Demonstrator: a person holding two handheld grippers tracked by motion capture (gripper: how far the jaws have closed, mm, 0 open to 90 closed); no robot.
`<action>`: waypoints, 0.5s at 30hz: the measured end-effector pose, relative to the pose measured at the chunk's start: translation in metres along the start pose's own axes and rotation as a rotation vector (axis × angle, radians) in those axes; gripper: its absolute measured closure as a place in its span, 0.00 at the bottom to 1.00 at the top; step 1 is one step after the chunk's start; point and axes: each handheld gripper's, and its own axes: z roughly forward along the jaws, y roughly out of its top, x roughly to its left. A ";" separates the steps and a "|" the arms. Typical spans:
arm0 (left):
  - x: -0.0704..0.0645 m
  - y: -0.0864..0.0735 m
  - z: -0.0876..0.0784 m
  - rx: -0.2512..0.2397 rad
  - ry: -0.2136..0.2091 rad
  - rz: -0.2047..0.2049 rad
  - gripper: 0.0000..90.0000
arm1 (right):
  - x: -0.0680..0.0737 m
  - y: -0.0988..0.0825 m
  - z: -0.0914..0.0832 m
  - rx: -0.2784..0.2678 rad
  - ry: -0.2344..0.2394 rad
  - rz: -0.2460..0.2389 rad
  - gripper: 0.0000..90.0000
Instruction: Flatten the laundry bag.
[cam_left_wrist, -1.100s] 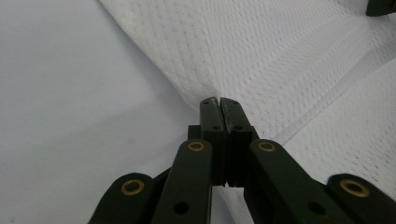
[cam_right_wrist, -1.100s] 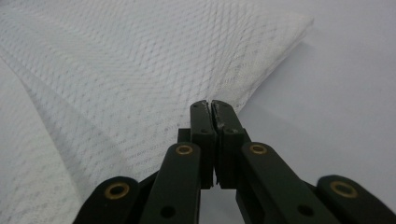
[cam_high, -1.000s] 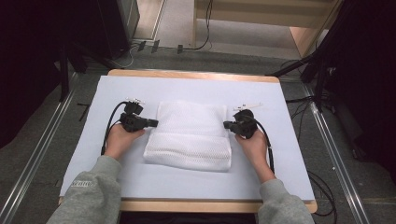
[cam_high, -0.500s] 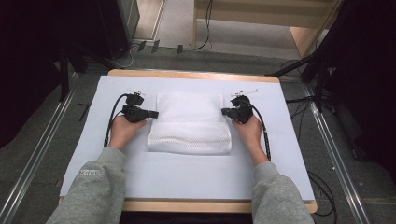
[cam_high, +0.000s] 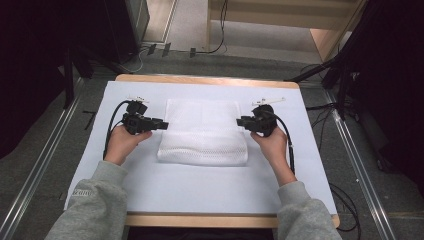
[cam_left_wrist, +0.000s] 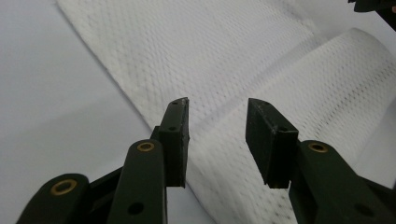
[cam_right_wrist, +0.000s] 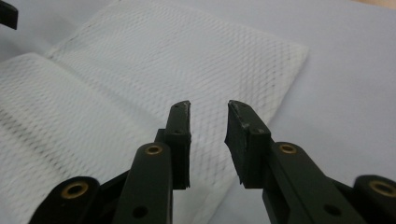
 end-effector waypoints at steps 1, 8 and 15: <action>-0.002 -0.003 0.000 -0.001 -0.005 0.002 0.65 | 0.003 -0.002 -0.003 0.002 0.004 -0.009 0.79; -0.005 -0.016 0.011 0.043 0.022 0.018 0.63 | 0.011 -0.016 -0.006 0.023 0.014 -0.022 0.77; -0.002 -0.018 0.027 0.079 0.035 0.027 0.64 | 0.005 -0.025 0.012 0.092 0.014 0.002 0.78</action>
